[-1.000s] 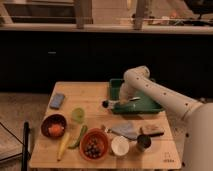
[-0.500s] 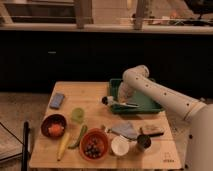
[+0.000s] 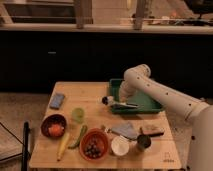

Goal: Place brush in table surface

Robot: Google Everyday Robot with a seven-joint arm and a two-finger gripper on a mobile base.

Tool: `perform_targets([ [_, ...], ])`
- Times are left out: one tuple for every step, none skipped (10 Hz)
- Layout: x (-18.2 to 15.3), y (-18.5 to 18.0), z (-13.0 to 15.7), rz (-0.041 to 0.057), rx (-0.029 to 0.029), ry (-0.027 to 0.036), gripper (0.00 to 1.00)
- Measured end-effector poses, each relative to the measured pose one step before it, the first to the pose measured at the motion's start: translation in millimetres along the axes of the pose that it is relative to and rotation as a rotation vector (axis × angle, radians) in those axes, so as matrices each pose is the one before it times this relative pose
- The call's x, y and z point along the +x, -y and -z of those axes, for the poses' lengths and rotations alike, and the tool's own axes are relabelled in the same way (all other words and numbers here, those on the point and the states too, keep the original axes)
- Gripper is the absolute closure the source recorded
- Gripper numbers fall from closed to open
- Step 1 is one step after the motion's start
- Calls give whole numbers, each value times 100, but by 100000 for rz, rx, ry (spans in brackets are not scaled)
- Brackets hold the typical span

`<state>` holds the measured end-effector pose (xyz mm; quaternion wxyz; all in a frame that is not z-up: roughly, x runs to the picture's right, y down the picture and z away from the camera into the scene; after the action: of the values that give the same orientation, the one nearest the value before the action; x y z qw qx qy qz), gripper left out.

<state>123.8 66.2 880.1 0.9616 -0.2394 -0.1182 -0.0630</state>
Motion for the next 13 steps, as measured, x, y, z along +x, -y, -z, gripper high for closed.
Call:
perform_targets([
  [189,-50,-93,-378,-408,275,82],
  [107,-67,-138,-252,-420,262,74],
  [58,-60,-202,-254,-485,353,64],
  [-8,-55,-159,-141,-383,387,54],
  [-32,-72,-207,-58,-514,344,44],
  [-56,-41,-199,-90,-441,331,34],
  [-62,-66,-282,-52,-617,401,24],
  [44,-100,-239,-156,-519,327,20],
  [57,-66,-163,-125,-408,271,20],
  [34,-146,-269,-98,-702,282,20],
  [-7,-134,-373,-99,-780,427,20],
  [-111,54,-291,-40,-213,496,20],
  [-65,-166,-327,-18,-897,192,20],
])
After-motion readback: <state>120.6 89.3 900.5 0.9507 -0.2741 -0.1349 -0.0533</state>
